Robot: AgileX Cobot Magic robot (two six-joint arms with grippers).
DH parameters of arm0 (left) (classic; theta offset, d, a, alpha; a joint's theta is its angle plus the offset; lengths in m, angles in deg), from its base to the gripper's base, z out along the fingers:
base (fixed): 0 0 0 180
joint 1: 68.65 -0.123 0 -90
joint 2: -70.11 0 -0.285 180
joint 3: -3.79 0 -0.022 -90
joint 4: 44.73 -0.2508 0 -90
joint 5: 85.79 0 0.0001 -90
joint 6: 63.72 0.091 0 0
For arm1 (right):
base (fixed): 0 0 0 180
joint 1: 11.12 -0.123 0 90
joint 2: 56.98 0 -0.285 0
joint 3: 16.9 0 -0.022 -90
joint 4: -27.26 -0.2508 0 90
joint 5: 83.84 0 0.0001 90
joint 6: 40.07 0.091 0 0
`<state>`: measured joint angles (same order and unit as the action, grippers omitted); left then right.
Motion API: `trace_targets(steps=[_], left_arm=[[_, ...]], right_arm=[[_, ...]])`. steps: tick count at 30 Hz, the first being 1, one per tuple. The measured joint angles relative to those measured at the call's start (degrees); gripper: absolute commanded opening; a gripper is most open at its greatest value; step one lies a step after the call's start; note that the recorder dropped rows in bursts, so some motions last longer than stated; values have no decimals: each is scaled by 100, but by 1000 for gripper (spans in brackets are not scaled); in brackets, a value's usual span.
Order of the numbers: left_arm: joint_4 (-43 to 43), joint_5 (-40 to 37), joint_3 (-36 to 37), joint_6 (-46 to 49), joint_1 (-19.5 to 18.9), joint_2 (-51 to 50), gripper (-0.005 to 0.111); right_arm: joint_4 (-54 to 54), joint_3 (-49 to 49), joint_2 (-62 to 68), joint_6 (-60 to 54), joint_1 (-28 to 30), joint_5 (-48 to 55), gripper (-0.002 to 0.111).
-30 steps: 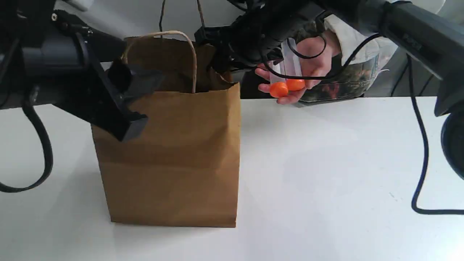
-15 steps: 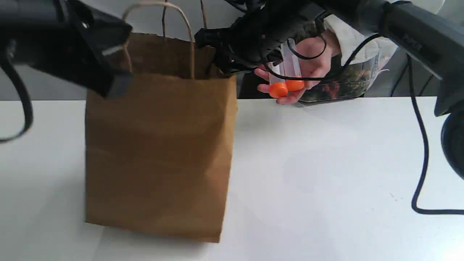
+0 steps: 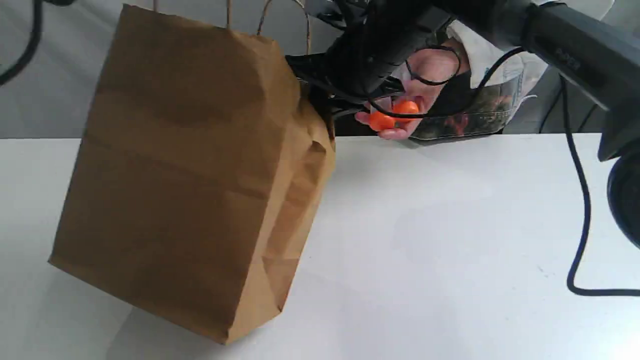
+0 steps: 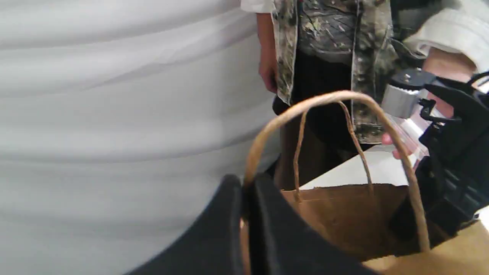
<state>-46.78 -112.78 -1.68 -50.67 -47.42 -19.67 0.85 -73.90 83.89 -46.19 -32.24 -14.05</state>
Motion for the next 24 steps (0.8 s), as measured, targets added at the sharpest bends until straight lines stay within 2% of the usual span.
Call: trace_targets(steps=[9, 24], left_arm=[[256, -86, -464, 194, 0, -501, 0], [281, 42, -500, 237, 0, -811, 0]], right_arm=[[78, 0, 266, 198, 247, 0, 0], [54, 0, 446, 220, 291, -156, 0]])
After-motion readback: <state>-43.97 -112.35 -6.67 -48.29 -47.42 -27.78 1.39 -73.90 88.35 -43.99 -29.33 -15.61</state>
